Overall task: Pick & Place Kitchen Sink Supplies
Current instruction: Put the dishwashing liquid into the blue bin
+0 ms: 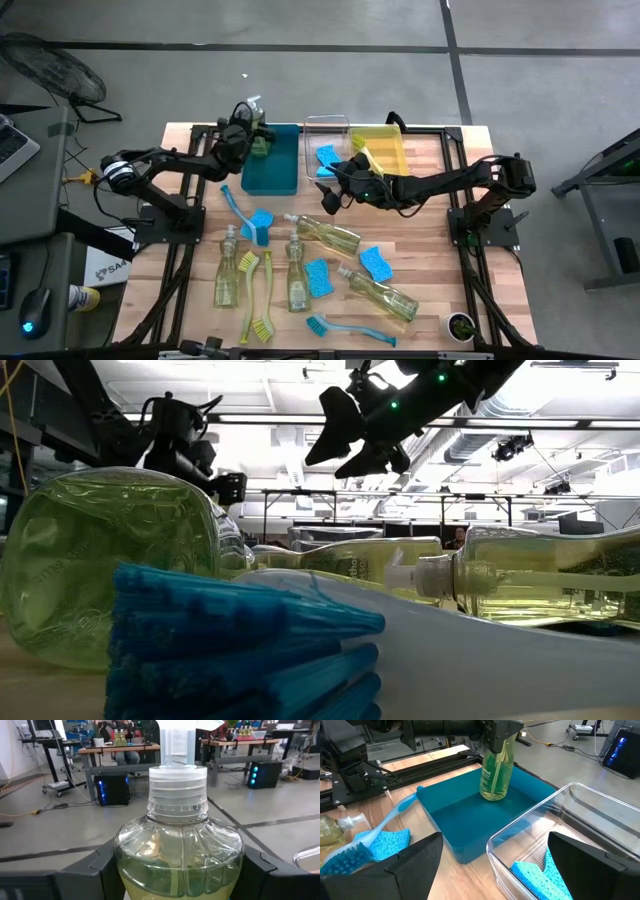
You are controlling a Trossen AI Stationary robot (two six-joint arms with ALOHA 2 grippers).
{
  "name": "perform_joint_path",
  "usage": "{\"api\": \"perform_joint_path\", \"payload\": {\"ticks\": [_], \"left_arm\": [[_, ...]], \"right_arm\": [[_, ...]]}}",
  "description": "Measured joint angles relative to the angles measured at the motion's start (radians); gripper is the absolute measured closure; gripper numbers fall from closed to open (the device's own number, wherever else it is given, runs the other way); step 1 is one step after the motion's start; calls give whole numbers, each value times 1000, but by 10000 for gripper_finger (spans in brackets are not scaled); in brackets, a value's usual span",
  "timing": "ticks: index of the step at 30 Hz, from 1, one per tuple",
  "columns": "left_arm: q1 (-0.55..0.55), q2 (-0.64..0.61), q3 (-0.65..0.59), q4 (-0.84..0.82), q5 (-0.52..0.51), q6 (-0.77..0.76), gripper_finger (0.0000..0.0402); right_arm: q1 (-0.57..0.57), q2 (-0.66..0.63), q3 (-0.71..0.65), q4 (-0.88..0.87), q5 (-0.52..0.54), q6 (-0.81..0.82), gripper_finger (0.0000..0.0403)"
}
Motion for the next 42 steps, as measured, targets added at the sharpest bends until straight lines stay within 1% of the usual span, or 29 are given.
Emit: {"api": "perform_joint_path", "payload": {"ticks": [5, 6, 11, 13, 19, 22, 33, 42], "left_arm": [[15, 0, 0, -7, 42, -18, 157], [15, 0, 0, -9, 42, -19, 148], [12, 0, 0, -19, 46, -22, 31], [12, 0, 0, -18, 52, -23, 16], [12, 0, 0, -21, 123, -40, 51], [12, 0, 0, -21, 128, -40, 61], [3, -35, 0, -34, 115, 10, 63], [-4, -144, -1, -156, 108, 36, 63]], "right_arm": [[0, 0, 0, -2, -1, 0, 48], [0, 0, 0, -4, -1, 1, 48], [0, 0, 0, -7, -5, 1, 48], [0, 0, 0, -7, -5, 1, 48], [0, 0, 0, -7, -6, 3, 48], [0, 0, 0, -7, -7, 3, 48], [0, 0, 0, -42, -13, 27, 48], [0, 0, 0, -44, -8, 27, 48]]}}
